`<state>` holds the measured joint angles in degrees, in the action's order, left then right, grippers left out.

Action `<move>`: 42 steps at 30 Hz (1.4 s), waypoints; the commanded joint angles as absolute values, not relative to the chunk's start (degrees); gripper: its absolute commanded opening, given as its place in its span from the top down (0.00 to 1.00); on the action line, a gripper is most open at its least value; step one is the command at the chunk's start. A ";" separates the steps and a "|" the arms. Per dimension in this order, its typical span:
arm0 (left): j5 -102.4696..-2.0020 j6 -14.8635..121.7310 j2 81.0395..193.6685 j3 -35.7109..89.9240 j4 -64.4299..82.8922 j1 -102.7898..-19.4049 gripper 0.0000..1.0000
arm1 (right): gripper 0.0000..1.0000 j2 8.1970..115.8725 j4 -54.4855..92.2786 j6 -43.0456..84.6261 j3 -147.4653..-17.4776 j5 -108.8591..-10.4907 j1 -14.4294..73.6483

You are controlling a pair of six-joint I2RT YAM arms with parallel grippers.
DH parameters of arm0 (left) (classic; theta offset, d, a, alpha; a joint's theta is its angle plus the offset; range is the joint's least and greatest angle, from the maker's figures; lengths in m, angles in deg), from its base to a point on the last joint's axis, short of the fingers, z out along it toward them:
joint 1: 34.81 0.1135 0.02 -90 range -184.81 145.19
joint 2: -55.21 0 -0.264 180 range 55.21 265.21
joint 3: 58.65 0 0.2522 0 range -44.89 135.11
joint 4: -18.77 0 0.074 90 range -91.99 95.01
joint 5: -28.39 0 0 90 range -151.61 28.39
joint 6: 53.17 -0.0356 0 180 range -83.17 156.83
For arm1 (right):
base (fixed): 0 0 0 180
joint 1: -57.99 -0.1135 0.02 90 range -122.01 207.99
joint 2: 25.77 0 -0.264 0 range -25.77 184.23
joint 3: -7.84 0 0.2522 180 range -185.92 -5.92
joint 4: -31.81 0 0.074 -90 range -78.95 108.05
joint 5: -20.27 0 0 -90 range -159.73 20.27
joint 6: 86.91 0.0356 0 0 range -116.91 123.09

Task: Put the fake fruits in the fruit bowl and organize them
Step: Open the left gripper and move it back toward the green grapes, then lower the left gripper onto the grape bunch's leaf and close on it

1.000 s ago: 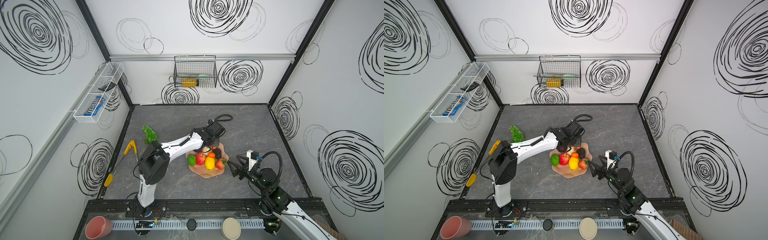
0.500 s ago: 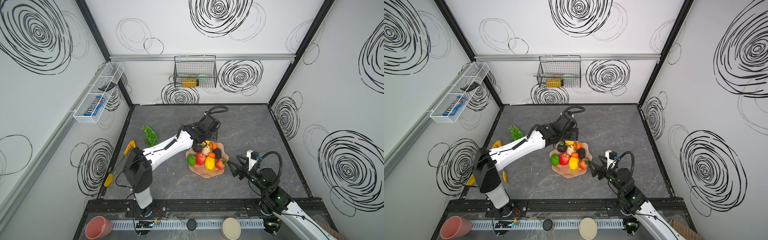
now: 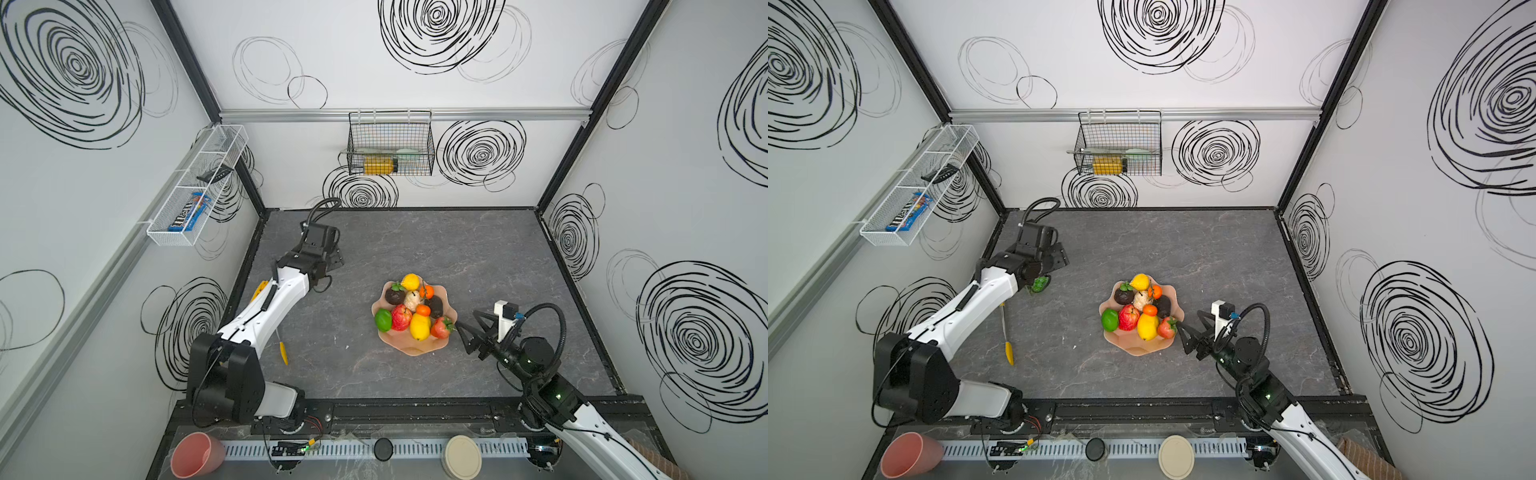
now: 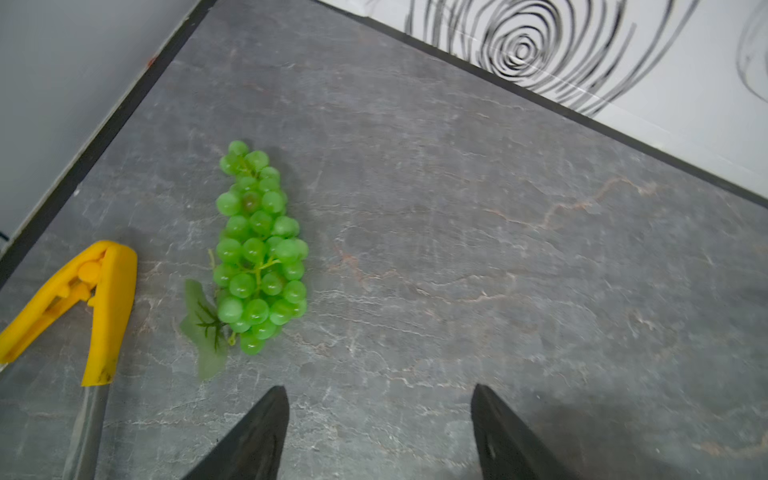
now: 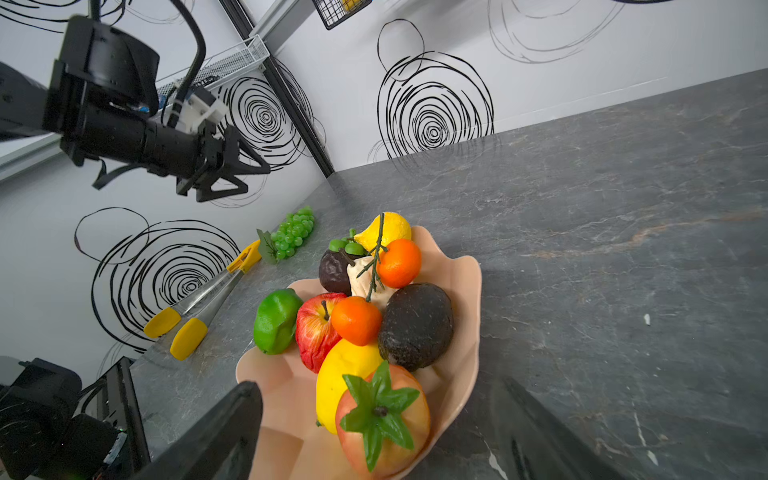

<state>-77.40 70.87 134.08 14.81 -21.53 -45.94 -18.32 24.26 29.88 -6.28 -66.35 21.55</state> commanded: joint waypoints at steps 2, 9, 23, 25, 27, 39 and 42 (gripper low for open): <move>-75.50 75.33 128.00 5.13 -13.92 -41.35 0.31 | 0.10 -19.17 23.85 30.34 -6.16 -66.34 21.83; -72.24 79.15 128.42 -3.49 -6.98 -33.28 0.38 | 0.10 -19.25 24.02 30.59 -6.05 -66.10 21.87; -63.35 85.96 140.33 -7.87 9.52 -27.00 0.51 | 0.10 -19.35 23.88 30.60 -6.08 -66.15 21.94; -63.04 86.04 142.21 -6.99 9.69 -26.49 0.53 | 0.10 -19.28 23.94 30.58 -6.09 -66.27 22.06; -63.48 85.96 142.99 -6.75 10.10 -25.80 0.57 | 0.10 -19.33 23.87 30.60 -6.09 -66.36 22.05; -63.80 87.69 145.24 -7.20 13.97 -24.18 0.59 | 0.10 -18.94 24.78 30.60 -5.75 -66.28 22.09; -63.42 87.72 146.62 -6.20 13.85 -24.22 0.59 | 0.10 -18.82 24.87 30.60 -5.74 -66.25 22.09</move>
<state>-63.96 86.82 145.36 -8.19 11.21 -24.76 -18.63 24.16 30.29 -6.26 -66.15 21.92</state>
